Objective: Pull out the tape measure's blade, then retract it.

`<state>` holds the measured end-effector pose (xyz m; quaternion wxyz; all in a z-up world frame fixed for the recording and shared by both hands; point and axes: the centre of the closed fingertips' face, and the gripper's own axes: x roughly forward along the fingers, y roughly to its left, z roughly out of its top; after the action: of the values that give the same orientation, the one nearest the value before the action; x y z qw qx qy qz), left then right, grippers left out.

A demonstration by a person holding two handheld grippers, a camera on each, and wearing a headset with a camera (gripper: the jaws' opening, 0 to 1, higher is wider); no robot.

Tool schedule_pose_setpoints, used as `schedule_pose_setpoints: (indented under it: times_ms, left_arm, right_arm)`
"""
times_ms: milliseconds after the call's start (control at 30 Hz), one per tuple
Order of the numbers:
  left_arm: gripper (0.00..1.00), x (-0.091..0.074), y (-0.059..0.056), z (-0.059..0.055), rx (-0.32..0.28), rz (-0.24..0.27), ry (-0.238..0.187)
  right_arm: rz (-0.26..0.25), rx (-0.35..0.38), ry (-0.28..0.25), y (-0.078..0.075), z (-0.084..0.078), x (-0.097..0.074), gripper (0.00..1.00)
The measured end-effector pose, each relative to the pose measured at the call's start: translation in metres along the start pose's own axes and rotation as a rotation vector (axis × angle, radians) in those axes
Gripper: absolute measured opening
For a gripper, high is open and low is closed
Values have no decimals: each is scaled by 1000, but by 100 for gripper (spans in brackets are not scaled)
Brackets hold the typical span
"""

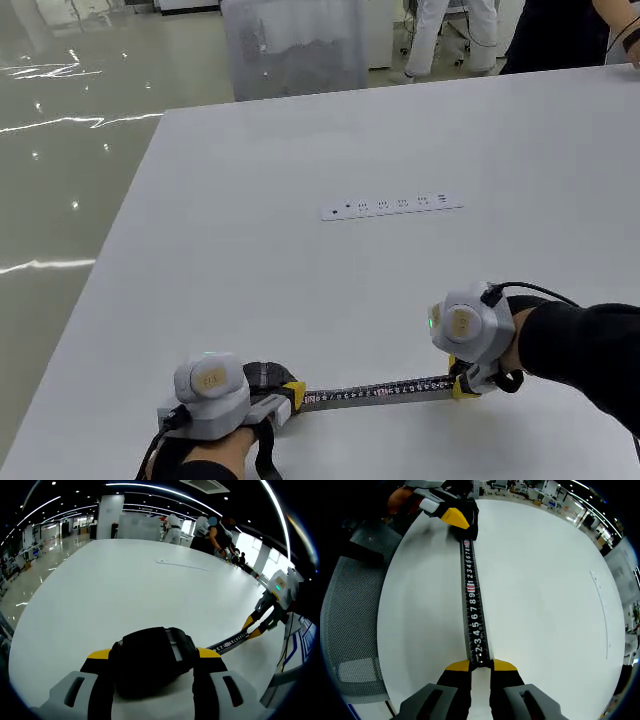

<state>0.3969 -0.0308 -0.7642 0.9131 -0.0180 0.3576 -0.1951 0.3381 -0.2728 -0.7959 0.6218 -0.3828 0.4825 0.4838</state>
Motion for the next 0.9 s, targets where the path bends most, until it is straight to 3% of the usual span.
schedule_pose_setpoints:
  times_ms: [900]
  left_arm:
    - [59, 1, 1, 0, 2, 3, -3]
  right_arm:
    - [-8, 31, 6, 0, 8, 3, 8]
